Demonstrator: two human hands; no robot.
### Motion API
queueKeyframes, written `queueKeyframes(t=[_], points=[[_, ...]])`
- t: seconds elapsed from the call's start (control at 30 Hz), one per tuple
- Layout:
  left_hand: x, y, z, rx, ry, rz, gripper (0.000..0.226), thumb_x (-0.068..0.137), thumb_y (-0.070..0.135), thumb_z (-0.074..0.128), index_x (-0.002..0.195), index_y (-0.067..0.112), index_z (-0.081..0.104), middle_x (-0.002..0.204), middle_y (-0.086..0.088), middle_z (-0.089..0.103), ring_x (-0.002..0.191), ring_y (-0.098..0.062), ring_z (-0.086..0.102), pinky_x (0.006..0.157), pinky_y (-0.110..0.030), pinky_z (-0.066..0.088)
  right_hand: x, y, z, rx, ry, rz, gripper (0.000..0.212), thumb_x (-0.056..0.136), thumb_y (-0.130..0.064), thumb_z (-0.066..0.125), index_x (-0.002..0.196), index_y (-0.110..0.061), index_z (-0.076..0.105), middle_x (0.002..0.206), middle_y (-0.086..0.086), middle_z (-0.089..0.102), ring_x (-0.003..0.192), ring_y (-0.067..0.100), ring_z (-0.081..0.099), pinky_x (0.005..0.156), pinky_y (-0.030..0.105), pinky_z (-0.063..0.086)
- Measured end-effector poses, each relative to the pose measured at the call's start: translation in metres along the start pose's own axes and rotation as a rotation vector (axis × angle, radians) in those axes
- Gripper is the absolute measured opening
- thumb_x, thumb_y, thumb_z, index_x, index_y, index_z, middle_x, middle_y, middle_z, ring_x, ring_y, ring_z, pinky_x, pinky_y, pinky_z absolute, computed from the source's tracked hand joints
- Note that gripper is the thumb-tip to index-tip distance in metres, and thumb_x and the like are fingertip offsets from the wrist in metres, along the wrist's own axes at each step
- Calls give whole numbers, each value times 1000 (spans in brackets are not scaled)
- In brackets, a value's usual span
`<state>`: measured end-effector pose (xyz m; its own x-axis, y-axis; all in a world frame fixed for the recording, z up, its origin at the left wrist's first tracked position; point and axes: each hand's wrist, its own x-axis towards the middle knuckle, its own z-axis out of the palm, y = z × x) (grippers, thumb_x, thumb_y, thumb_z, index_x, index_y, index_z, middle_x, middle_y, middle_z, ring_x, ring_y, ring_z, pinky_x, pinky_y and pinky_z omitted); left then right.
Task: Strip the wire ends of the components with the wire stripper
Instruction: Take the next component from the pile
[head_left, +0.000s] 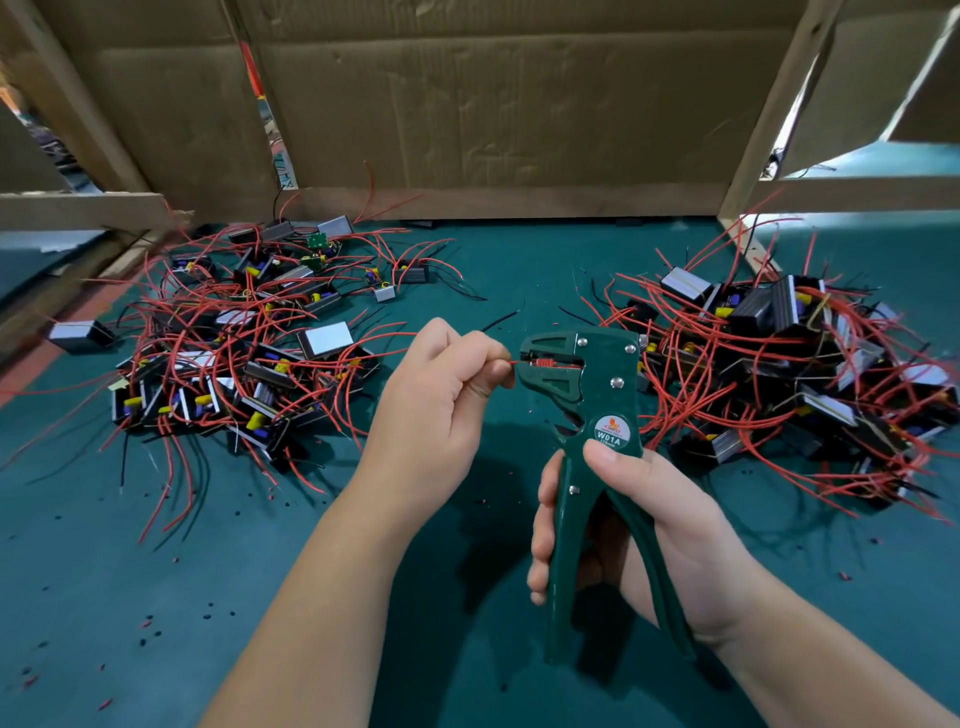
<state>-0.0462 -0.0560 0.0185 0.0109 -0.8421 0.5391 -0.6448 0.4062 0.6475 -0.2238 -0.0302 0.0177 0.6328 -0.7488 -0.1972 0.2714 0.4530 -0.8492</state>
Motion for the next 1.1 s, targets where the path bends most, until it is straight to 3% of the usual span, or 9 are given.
queueKeyframes(t=[0.17,0.3,0.37,0.43,0.53,0.63,0.77,0.97,1.1], points=[[0,1,-1,-7,-30,40,17,100,31,39,95,32,55,80,6,44,77,-4,45,69,-11,33,-1,5,8,-18,139,-44,46,65,-53,67,68,-8,61,56,23,53,45,31,55,51,40,51],[0,-5,0,70,-151,33,18,94,22,47,97,16,64,90,4,53,86,-8,50,80,-17,38,5,1,3,62,303,-49,40,62,-47,71,63,-9,59,55,19,49,41,28,49,47,38,49],[-1,-8,3,194,-178,50,18,91,24,51,94,14,66,91,3,56,90,-16,52,83,-28,41,7,-4,-1,128,243,-34,41,58,-42,71,74,-6,62,65,22,57,54,33,57,57,45,54],[-1,-10,6,261,-145,28,13,92,23,56,90,14,66,89,2,58,87,-17,51,81,-27,40,9,-4,-4,142,209,-37,49,58,-43,64,84,-2,62,77,24,62,65,36,62,68,50,54],[1,-11,6,121,-12,-160,9,91,18,63,83,21,64,82,8,60,75,-3,48,72,-8,35,8,-1,-7,141,156,-38,51,61,-36,63,93,4,67,88,28,61,68,37,63,70,53,55],[2,-10,8,-112,46,-331,16,90,17,64,79,28,66,78,13,67,69,1,57,72,-18,46,7,1,-4,133,64,12,53,63,-34,66,103,1,69,81,27,59,71,39,64,71,54,54],[3,-2,11,-281,61,-382,23,89,8,64,79,29,67,73,16,68,71,-4,61,79,-35,54,7,5,0,67,72,24,48,66,-31,66,109,-8,70,81,25,61,69,39,63,75,60,52],[2,0,15,-520,59,-459,20,91,4,61,81,20,67,69,15,67,67,0,61,65,-22,55,9,4,-1,13,94,13,58,61,-27,70,114,-6,63,85,21,63,68,37,63,74,59,52],[1,0,18,-522,79,-470,19,91,3,60,80,18,67,70,12,68,76,-4,68,61,-20,55,10,3,-6,-82,181,-37,41,72,-20,63,110,-6,62,87,22,66,72,38,64,78,63,52]])
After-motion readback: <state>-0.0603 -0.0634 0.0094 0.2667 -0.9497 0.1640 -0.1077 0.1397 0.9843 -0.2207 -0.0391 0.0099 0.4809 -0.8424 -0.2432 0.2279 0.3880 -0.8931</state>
